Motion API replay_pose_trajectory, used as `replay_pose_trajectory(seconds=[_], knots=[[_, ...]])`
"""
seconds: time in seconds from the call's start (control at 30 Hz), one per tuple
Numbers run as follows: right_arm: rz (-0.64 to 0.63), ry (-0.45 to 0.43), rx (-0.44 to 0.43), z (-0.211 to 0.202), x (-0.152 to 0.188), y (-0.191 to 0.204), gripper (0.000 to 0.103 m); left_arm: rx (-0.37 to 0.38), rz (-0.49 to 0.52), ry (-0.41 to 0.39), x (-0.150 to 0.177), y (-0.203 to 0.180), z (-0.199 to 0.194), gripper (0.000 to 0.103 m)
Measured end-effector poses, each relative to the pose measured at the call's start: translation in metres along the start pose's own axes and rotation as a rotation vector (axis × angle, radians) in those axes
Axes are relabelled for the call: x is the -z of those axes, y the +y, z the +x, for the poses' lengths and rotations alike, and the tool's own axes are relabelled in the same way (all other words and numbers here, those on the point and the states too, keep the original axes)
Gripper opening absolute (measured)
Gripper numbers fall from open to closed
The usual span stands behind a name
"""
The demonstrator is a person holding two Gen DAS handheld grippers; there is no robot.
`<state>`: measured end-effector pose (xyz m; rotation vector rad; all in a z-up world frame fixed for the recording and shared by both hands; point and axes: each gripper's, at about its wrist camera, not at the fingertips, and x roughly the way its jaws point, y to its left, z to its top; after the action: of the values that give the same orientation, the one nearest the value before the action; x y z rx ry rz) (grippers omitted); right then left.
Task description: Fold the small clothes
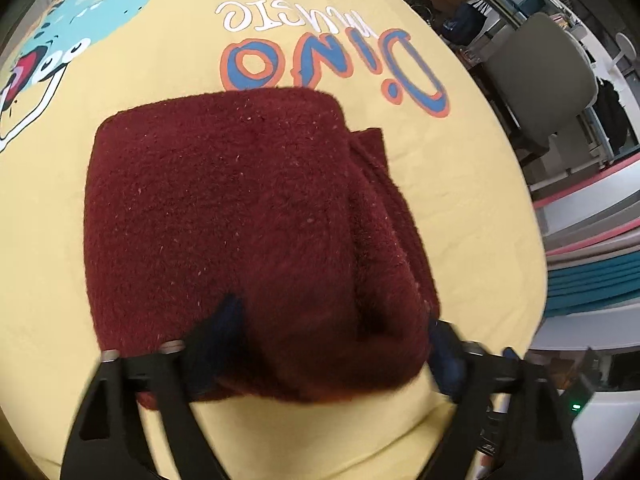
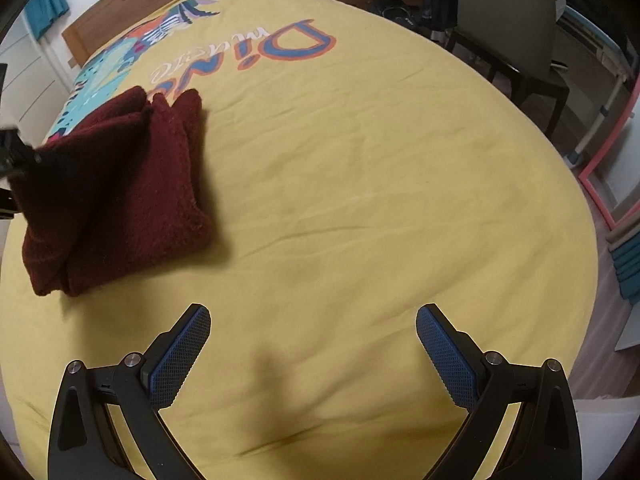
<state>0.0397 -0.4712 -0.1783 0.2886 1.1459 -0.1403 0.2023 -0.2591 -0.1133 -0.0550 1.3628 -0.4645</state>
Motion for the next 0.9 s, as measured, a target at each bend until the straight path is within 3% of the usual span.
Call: replay_pose_trajectory(seconds=[0.13,0.27,0.43,0.6,0.67,0.73,0.9], knots=[[-0.014,-0.006,-0.016,-0.005,-0.003,0.006,0.103,0.020,-0.019,-0.050,-0.003,0.007,-0.028,0.102],[-0.018,0.032,-0.073,-0.013,-0.017,0.016,0.103,0.058,-0.072,-0.111,0.000,0.030,-0.057,0.102],[0.004,0.074,-0.158,-0.029,-0.052,0.035,0.103,-0.029,-0.086,-0.167,0.017,0.064,-0.075,0.102],[-0.099,0.048,-0.191,-0.046,-0.098,0.081,0.101,-0.026,-0.112,-0.149,0.037,0.094,-0.075,0.102],[-0.150,0.062,-0.208,-0.046,-0.117,0.109,0.096,-0.040,-0.100,-0.155,0.045,0.101,-0.076,0.102],[-0.175,0.084,-0.224,-0.042,-0.130,0.131,0.083,-0.053,-0.077,-0.155,0.054,0.105,-0.078,0.102],[-0.259,0.194,-0.234,-0.012,-0.152,0.187,0.072,-0.045,-0.035,-0.156,0.071,0.111,-0.078,0.102]])
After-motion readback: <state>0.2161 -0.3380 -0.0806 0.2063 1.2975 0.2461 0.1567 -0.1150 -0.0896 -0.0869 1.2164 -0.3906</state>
